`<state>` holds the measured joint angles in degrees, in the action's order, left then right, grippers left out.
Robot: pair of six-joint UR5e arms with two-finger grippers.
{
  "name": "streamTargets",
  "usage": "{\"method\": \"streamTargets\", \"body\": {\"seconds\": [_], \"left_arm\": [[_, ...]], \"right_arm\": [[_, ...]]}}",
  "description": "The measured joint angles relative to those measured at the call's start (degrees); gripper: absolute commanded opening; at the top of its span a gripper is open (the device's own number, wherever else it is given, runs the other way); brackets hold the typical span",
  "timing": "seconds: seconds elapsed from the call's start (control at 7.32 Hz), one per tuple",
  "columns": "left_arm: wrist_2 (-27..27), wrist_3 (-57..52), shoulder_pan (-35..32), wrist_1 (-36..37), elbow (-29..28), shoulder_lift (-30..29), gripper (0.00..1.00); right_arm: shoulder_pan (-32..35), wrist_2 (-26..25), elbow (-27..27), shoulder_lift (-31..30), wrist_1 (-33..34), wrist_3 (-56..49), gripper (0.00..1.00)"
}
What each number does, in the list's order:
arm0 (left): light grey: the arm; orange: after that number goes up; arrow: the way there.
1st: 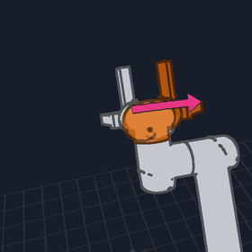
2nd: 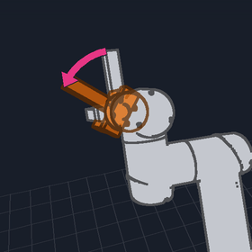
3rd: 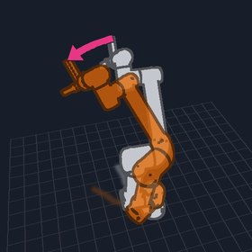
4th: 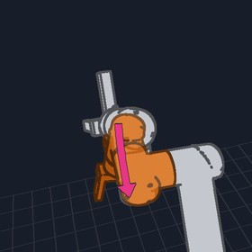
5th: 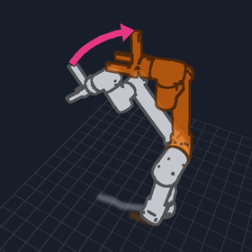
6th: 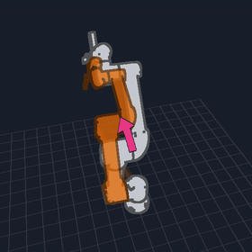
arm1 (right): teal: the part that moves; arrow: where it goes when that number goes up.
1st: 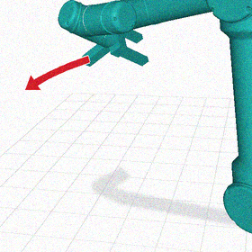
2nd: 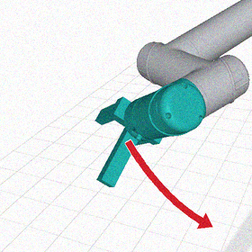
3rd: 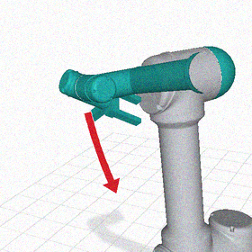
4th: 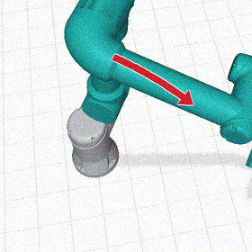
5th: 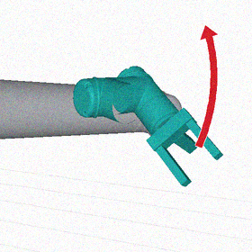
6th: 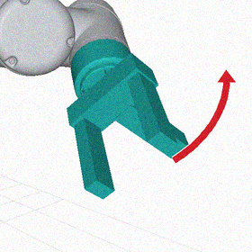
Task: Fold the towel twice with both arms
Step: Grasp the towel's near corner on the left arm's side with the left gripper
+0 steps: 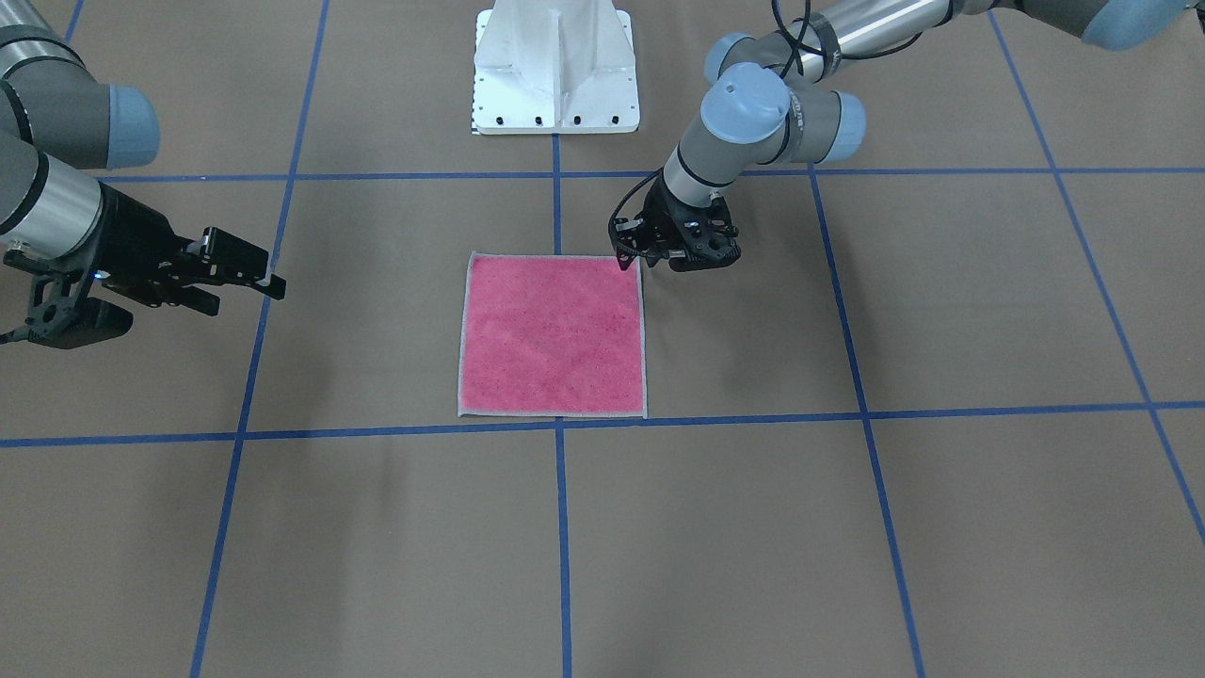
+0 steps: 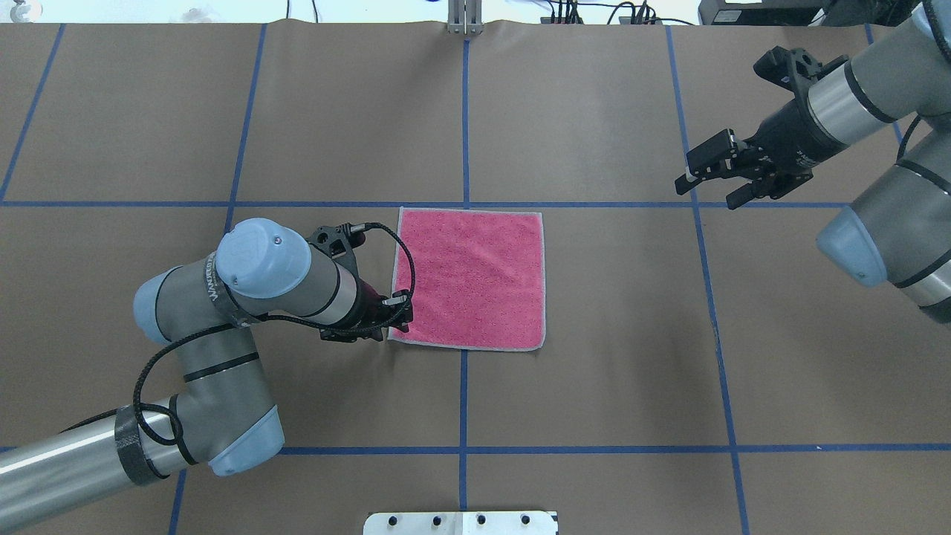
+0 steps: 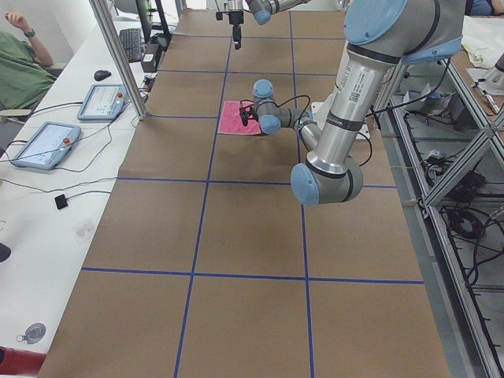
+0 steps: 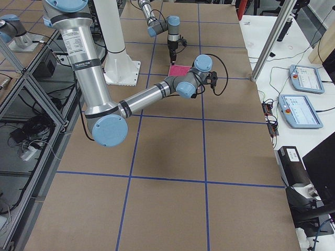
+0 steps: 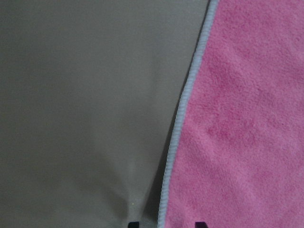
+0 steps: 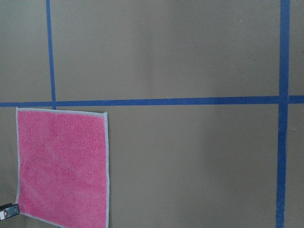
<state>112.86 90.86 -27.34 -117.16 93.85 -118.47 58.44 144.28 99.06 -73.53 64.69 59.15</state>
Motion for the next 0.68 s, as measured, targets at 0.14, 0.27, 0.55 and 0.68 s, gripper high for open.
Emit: {"method": "streamTargets", "body": {"seconds": [0.14, 0.27, 0.55, 0.68], "left_arm": [[-0.01, -0.04, 0.03, -0.02, -0.15, 0.00, 0.42], [-0.01, -0.04, 0.06, -0.05, -0.31, -0.03, 0.41], [-0.07, 0.01, 0.09, -0.14, -0.35, -0.14, 0.38], [-0.11, 0.00, 0.12, -0.15, -0.36, -0.25, 0.31]], "right_arm": [[0.03, 0.02, 0.04, -0.02, 0.00, 0.00, 1.00], [0.06, 0.03, 0.07, -0.03, 0.00, 0.00, 1.00], [0.09, 0.03, 0.08, -0.06, 0.00, 0.00, 1.00], [0.09, 0.03, 0.08, -0.08, 0.00, -0.02, 1.00]]}}
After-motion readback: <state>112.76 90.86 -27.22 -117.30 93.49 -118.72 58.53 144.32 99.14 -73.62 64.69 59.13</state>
